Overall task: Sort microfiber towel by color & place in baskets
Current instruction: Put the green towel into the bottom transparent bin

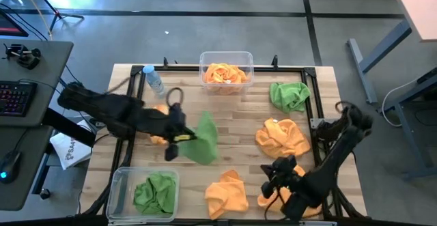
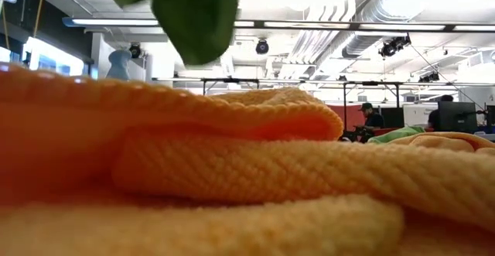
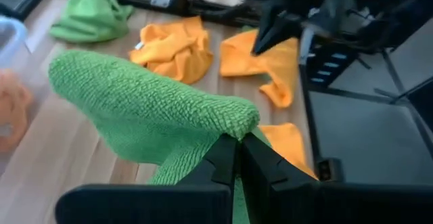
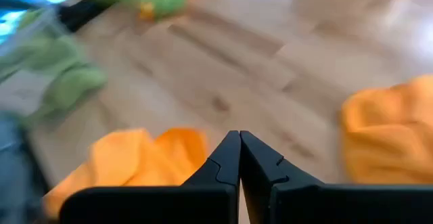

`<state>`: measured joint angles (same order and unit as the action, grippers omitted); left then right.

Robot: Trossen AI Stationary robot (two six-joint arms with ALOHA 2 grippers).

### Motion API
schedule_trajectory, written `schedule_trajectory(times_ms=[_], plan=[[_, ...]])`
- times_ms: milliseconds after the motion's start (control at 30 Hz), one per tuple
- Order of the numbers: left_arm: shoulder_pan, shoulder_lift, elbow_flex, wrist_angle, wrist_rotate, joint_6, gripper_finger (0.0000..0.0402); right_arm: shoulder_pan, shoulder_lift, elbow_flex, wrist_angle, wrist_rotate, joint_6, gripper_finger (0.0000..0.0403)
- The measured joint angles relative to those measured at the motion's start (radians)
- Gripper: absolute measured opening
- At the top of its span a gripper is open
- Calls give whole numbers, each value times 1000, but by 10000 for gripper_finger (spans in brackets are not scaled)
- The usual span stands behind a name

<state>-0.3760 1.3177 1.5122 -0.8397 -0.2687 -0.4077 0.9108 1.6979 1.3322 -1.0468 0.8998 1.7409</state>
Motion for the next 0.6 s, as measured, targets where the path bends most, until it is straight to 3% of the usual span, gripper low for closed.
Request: schedule_trajectory(times_ms=[233, 333, 467, 600], plan=[[-142, 6, 231, -275, -69, -49, 0, -36, -304, -486, 888, -68, -555, 0], [-213, 26, 313, -405, -83, -136, 0, -73, -376, -626, 1155, -97, -678, 0], [-311, 50, 384, -513, -63, -269, 0, -121, -406, -724, 1310, -125, -734, 0], [-419, 60, 428, -569, 29, -420, 0, -169, -402, -735, 1318, -207, -730, 0]])
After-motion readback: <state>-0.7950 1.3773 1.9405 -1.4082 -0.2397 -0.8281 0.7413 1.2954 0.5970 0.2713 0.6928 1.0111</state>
